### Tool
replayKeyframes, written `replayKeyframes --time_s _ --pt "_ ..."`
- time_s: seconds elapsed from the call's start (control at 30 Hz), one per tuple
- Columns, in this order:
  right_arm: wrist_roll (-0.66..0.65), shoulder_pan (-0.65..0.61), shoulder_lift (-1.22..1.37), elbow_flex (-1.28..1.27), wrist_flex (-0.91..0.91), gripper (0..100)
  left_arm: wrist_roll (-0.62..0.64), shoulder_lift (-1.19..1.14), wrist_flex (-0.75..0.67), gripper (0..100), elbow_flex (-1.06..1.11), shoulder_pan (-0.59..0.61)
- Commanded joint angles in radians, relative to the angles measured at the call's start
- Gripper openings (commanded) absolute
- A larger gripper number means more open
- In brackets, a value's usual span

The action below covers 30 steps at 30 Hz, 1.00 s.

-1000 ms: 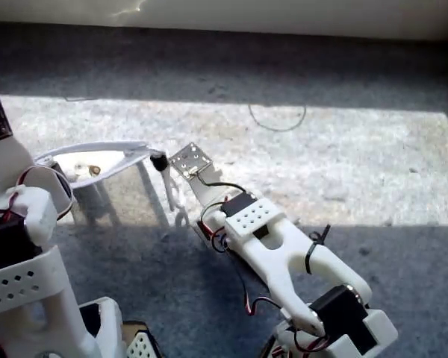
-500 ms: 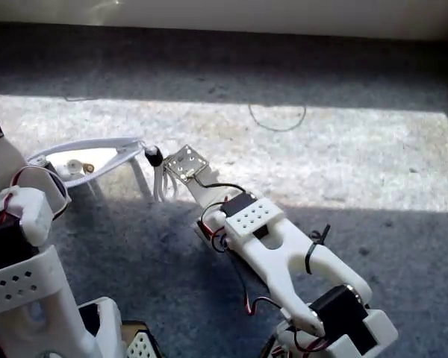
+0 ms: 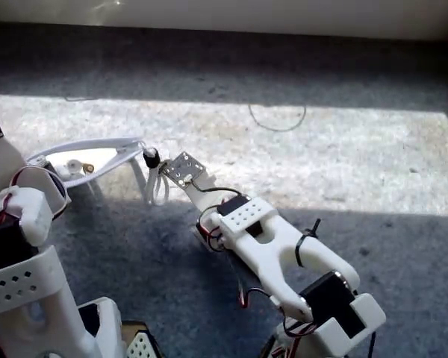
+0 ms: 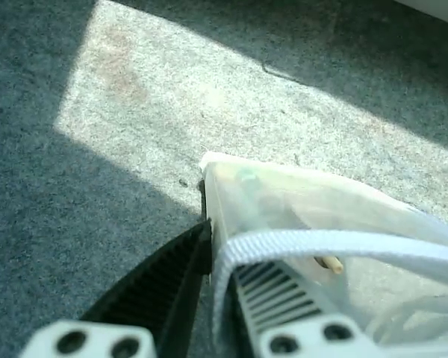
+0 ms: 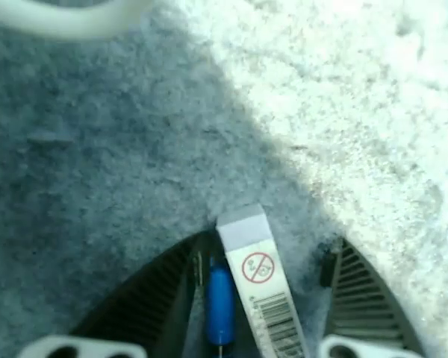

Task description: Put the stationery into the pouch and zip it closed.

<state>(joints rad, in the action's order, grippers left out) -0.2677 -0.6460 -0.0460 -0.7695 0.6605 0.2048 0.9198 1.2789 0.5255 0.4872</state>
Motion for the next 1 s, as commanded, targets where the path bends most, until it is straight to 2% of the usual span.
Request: replayKeyframes --time_s 0.0,0.1,0.3,0.5,0.73,0.97 --pt "-0.006 0.012 -0.031 0.001 -0.018 22.4 0.012 0.031 -0.025 1 -0.021 0.008" --pt "-0.006 0.013 -0.044 -0.004 -0.018 21.5 0.012 0.031 -0.025 1 -0.021 0.007" --pt "-0.008 0.013 -0.044 -0.004 -0.019 6.0 0.012 0.031 -0.025 1 -0.021 0.007" --pt "-0.003 0.015 -0.051 -0.002 -0.019 5.2 0.012 0.036 -0.025 1 -0.021 -0.002" --pt "0.0 0.085 -0.053 0.004 -0.016 5.2 0.009 0.039 -0.023 1 -0.021 -0.101" --pt "0.0 0.096 -0.127 -0.004 -0.016 5.2 -0.023 0.039 -0.023 1 -0.021 -0.193"
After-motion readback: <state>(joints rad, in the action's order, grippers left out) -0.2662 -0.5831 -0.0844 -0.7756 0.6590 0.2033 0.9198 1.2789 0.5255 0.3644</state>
